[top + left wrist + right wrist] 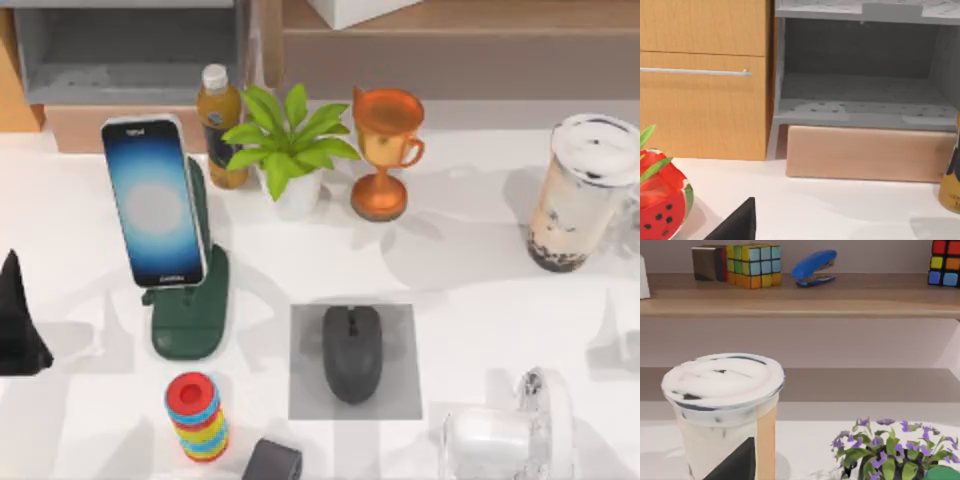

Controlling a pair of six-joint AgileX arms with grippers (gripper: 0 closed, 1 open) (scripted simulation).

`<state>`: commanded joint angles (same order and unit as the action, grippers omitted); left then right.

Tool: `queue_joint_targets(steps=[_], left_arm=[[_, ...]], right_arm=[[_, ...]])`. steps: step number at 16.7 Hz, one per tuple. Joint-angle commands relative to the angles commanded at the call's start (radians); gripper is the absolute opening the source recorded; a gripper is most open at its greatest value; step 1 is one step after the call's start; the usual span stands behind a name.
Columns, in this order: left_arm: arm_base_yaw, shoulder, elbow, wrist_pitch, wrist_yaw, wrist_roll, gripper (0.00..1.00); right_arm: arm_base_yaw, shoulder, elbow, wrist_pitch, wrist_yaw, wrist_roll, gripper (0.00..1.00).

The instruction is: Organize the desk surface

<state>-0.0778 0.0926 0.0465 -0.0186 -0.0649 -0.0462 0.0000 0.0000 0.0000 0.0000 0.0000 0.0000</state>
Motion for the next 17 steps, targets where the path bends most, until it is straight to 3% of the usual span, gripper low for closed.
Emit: queue_joint_targets(steps=[3, 10, 17], left_arm=[[0.072, -0.086, -0.043, 0.017, 0.06, 0.042, 1.0], [0.078, -0.093, -0.047, 0.019, 0.065, 0.046, 1.0], [0.078, -0.093, -0.047, 0.019, 0.065, 0.046, 1.0]], right_arm=[[0.0, 0.0, 0.0, 0.0, 0.0, 0.0, 1.0], [0.006, 0.007, -0.001, 0.01, 0.003, 0.001, 1.0], [0.153, 0.29, -0.013, 0.32, 0.082, 0.022, 1.0]])
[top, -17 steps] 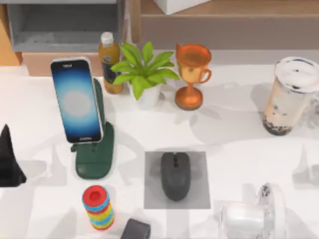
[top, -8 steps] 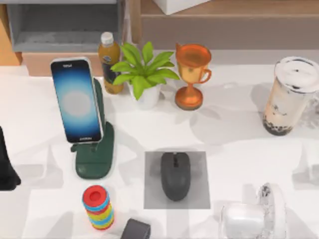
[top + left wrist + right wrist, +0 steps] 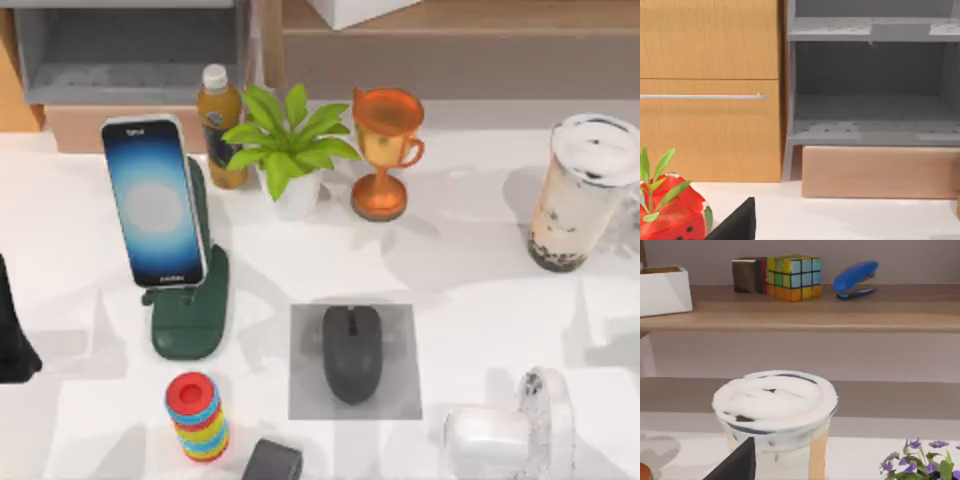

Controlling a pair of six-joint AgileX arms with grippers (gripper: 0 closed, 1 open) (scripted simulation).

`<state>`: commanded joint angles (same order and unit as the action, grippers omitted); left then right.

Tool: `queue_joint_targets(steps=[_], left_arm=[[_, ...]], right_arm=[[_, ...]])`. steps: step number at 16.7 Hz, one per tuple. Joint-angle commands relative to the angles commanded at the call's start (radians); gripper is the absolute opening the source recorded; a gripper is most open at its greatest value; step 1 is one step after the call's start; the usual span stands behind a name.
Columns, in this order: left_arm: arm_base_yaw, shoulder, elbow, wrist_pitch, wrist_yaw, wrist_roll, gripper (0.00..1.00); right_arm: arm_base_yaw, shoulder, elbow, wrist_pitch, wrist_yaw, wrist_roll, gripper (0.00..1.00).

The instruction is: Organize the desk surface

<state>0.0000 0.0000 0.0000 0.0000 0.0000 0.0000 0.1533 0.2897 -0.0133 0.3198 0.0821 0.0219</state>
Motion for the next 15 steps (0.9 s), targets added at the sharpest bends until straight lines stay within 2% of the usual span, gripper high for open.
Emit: queue_joint_targets(steps=[8, 15], left_arm=[[0.0, 0.0, 0.0, 0.0, 0.0, 0.0, 1.0], [0.0, 0.0, 0.0, 0.0, 0.0, 0.0, 1.0]], right_arm=[[0.217, 0.786, -0.014, 0.641, 0.156, 0.051, 1.0], [0.268, 1.458, 0.17, 1.101, 0.293, 0.053, 1.0]])
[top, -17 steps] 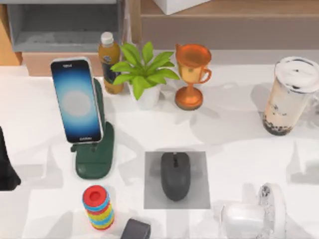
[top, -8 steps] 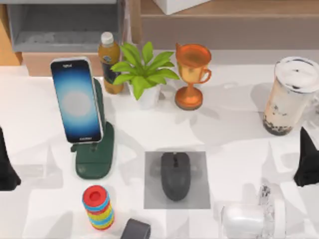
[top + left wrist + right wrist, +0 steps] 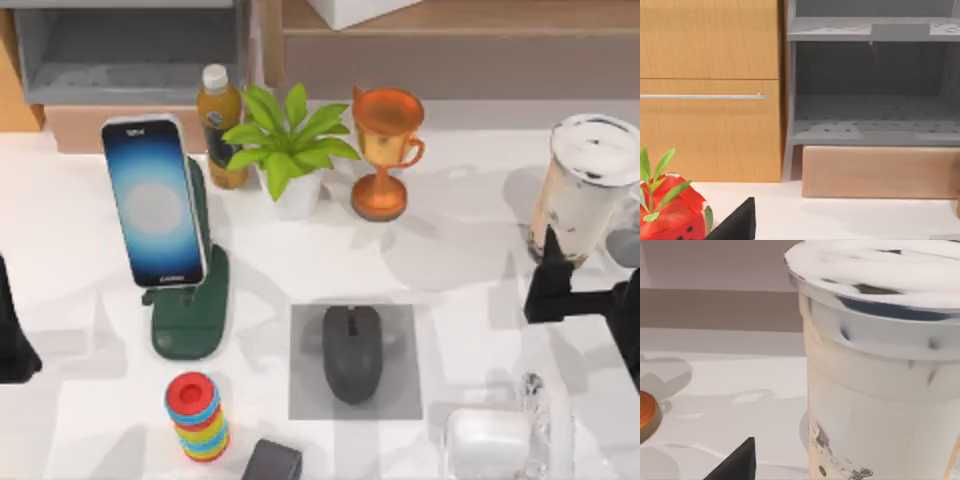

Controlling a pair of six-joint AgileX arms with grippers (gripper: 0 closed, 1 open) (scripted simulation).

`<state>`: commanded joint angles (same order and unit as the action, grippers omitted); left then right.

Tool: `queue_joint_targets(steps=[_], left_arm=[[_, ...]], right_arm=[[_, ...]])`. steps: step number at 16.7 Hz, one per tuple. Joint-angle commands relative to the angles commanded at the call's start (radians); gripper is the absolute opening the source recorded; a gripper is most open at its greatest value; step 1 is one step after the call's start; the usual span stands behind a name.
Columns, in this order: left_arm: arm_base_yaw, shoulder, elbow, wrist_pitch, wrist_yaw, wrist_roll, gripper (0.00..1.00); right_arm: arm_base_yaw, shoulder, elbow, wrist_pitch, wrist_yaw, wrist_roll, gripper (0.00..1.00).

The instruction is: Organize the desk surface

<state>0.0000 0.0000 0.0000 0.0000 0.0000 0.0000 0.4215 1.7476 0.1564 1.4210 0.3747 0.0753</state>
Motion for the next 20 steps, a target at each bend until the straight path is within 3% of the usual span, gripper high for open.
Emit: queue_joint_targets(steps=[6, 20], left_arm=[[0.0, 0.0, 0.0, 0.0, 0.0, 0.0, 1.0], [0.0, 0.0, 0.0, 0.0, 0.0, 0.0, 1.0]], right_arm=[[-0.029, 0.249, 0.146, 0.157, 0.052, -0.027, 1.0], [-0.077, 0.302, 0.263, 0.098, 0.007, -0.034, 1.0]])
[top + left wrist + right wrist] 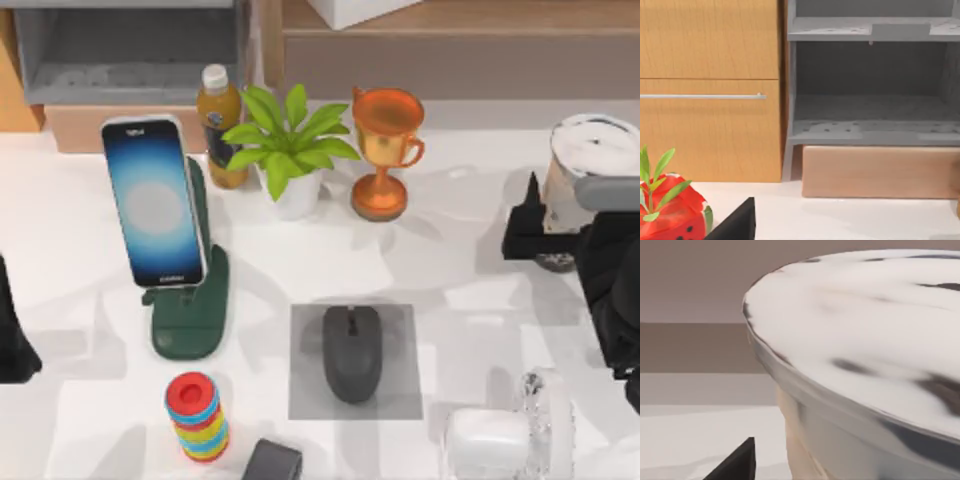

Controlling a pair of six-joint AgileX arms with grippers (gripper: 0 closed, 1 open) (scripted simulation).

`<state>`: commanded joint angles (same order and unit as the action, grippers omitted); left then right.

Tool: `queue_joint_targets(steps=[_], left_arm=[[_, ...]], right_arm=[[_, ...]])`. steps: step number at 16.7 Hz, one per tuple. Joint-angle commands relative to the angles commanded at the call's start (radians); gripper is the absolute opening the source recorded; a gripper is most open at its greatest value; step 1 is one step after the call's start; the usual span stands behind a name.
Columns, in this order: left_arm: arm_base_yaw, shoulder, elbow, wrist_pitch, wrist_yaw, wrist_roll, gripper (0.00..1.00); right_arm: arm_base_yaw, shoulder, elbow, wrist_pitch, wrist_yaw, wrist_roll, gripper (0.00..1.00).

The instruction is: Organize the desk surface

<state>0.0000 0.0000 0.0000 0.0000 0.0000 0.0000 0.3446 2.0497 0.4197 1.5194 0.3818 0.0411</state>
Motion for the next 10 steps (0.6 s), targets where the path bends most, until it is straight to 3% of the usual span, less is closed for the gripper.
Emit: queue_joint_targets(steps=[2, 10], left_arm=[[0.0, 0.0, 0.0, 0.0, 0.0, 0.0, 1.0], [0.0, 0.0, 0.0, 0.0, 0.0, 0.0, 1.0]], right_arm=[[0.0, 0.0, 0.0, 0.0, 0.0, 0.0, 1.0], [0.0, 0.0, 0.0, 0.0, 0.0, 0.0, 0.4]])
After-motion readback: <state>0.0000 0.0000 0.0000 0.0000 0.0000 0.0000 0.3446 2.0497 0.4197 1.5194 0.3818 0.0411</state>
